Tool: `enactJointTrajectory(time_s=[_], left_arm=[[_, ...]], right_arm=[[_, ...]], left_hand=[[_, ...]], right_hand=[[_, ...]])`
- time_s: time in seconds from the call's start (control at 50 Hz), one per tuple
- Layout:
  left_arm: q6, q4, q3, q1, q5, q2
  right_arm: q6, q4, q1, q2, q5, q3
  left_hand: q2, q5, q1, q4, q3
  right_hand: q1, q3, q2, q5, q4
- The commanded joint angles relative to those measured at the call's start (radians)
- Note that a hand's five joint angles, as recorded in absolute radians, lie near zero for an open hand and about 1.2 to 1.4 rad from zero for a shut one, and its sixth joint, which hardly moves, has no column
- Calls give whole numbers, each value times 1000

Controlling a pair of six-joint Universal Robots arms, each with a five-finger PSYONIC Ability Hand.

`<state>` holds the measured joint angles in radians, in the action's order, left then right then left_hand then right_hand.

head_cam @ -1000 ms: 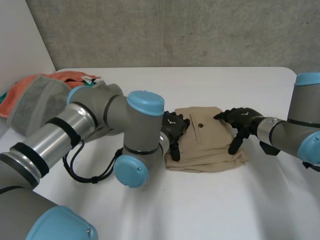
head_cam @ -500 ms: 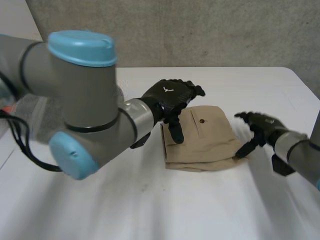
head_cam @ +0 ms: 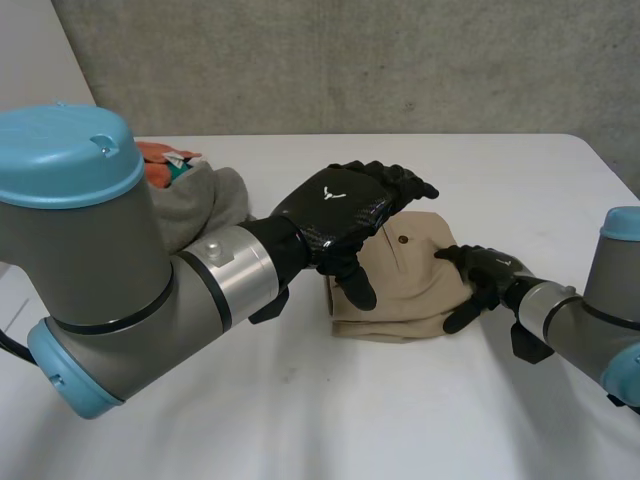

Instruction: Fold the laundry.

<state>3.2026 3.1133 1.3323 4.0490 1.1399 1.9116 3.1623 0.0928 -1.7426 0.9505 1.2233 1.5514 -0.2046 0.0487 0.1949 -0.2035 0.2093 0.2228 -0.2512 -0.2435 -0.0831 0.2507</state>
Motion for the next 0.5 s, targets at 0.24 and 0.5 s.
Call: enactJointTrajectory(time_s=[0.24,0.5], left_arm=[[2,2,-27,-10,-2,-8],[2,1,-99,-33,0,3]], right_arm=[[74,2,-46,-82,18,-146],[183,36,110,-231,145,-540]], left_hand=[[20,-39,-11,19,-25],[20,-39,-11,19,-25]], right_hand=[[1173,-1145,-1153,-1139,1146],[1173,-1145,-1153,-1139,1146]])
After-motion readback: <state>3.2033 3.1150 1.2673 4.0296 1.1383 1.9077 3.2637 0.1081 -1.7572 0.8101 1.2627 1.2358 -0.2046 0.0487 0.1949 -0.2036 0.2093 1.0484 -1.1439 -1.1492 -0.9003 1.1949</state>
